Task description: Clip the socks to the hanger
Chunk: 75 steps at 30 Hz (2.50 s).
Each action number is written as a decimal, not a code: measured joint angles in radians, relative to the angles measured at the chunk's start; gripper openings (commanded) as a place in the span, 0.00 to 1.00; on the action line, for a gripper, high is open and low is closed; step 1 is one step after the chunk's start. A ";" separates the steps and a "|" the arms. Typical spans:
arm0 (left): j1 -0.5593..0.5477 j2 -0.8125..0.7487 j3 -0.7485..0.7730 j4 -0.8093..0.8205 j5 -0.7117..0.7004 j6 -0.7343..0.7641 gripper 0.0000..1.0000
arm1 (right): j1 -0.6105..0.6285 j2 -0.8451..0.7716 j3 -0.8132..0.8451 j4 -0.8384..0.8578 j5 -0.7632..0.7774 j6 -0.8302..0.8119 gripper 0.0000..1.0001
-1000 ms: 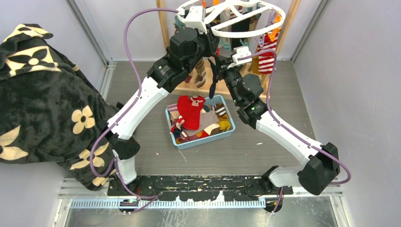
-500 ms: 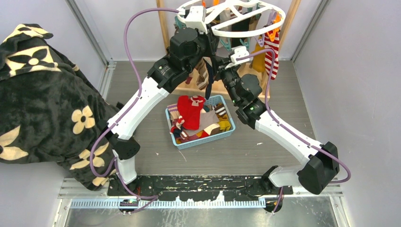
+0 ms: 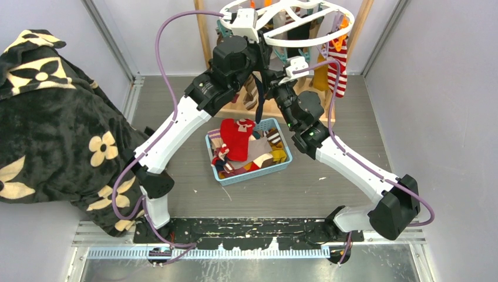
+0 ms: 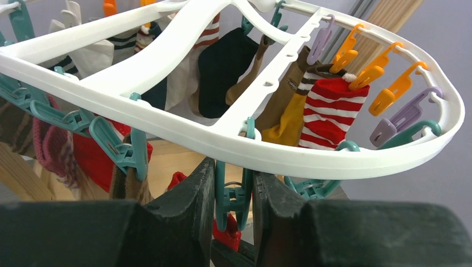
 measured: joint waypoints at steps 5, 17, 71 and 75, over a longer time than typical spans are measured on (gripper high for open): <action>-0.008 0.000 -0.003 0.011 -0.015 0.019 0.00 | 0.000 0.008 0.013 0.000 0.000 0.000 0.01; -0.019 0.003 -0.004 0.027 -0.045 0.056 0.00 | 0.000 0.010 0.030 -0.004 0.000 -0.002 0.01; -0.018 -0.030 -0.061 0.056 -0.084 0.074 0.91 | 0.002 0.020 0.048 0.012 0.039 0.017 0.48; -0.015 -0.081 -0.106 0.024 -0.074 0.069 0.94 | 0.006 0.012 0.033 0.015 0.030 0.023 0.60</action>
